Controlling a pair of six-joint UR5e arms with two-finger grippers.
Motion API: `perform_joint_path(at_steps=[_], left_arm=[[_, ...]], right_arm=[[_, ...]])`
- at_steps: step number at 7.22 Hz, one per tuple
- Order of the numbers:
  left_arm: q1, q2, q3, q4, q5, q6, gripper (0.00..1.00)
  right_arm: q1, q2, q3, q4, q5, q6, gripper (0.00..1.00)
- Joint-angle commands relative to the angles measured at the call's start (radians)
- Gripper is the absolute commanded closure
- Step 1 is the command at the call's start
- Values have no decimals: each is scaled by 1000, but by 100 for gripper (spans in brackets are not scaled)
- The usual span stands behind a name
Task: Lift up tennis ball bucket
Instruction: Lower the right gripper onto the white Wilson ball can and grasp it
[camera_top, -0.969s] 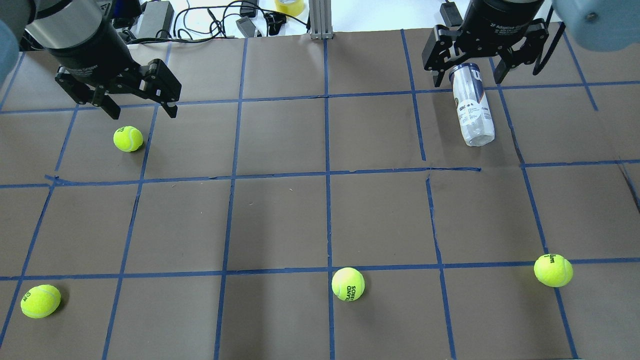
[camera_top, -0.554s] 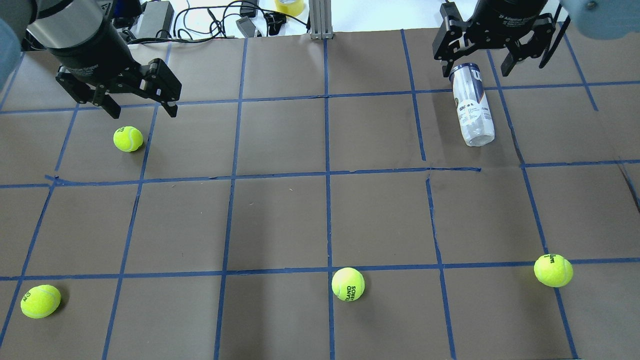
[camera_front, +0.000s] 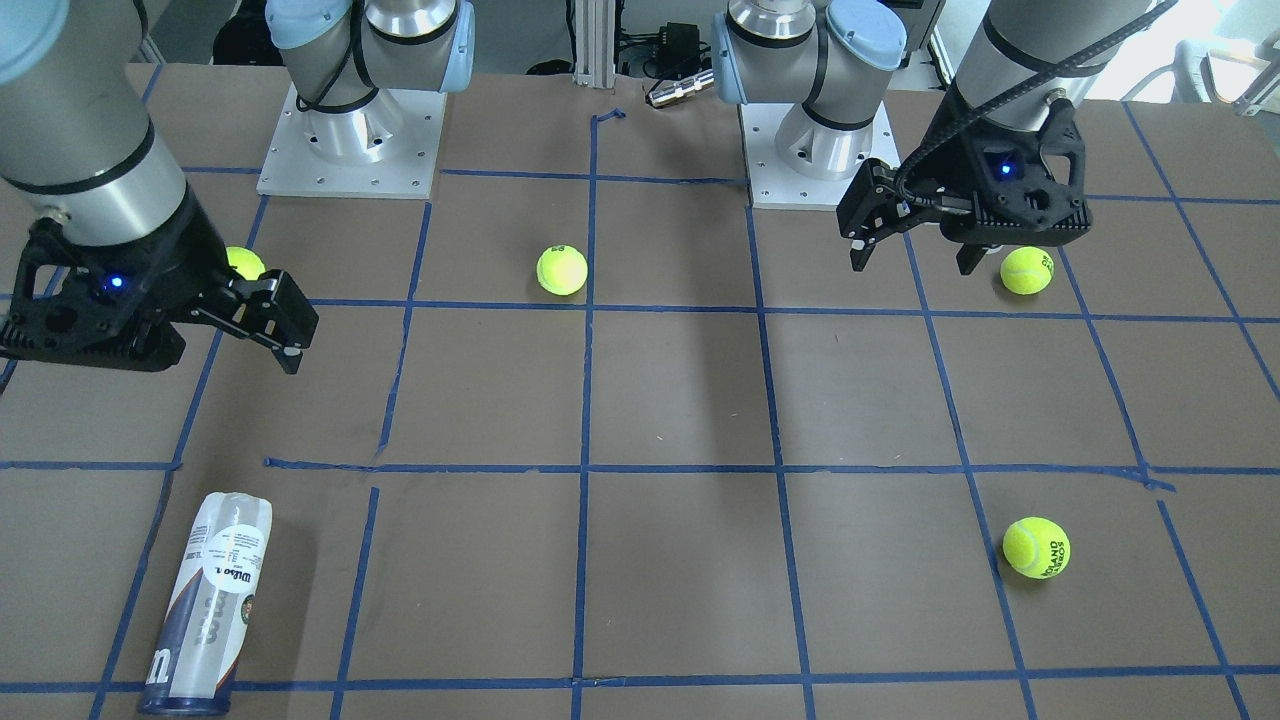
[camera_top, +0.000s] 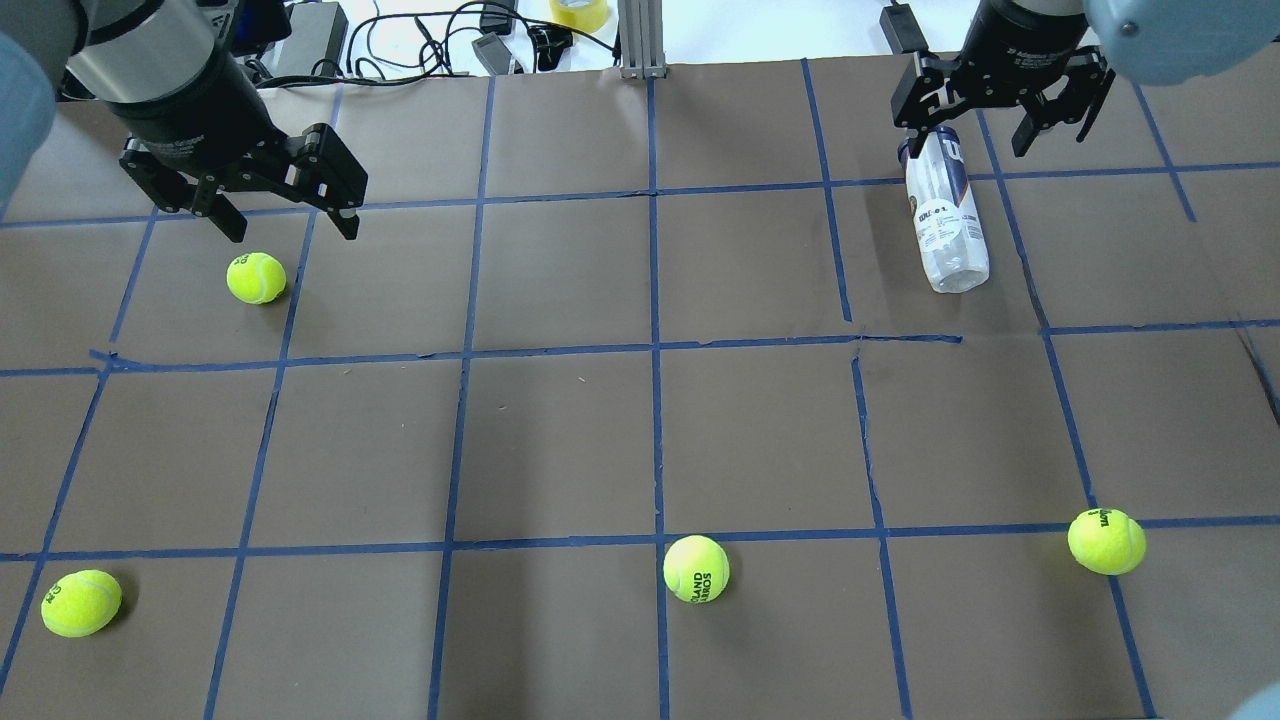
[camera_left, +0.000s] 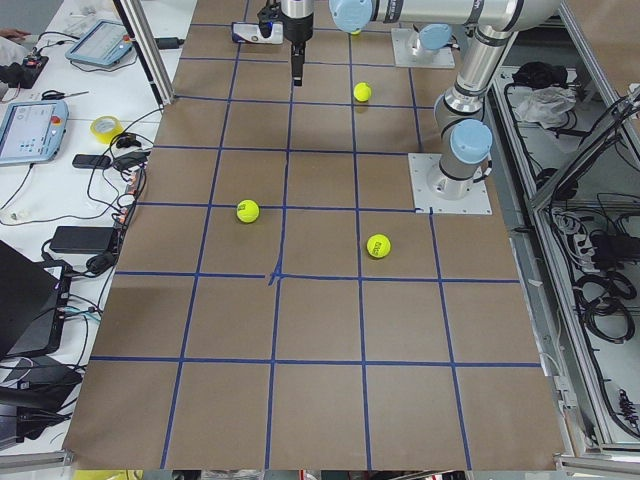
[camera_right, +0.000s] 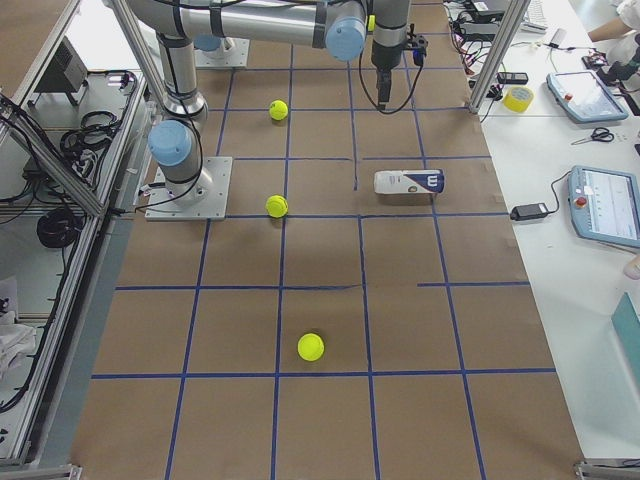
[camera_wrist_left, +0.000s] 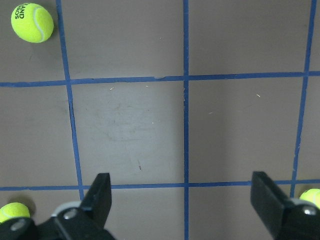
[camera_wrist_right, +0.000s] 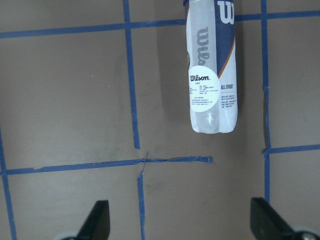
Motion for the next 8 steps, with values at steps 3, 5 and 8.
perform_joint_path(at_steps=[3,5,8], left_arm=[[0,12,-20,1,0,10,0],[0,14,-23,3,-4,10,0],[2,14,-23,3,-1,10,0]], right_arm=[[-74,307,-48,-279,0,-85,0],[-74,367,-29,-382,-6,-149,0],[-74,437,-32,-390,-8,-147,0]])
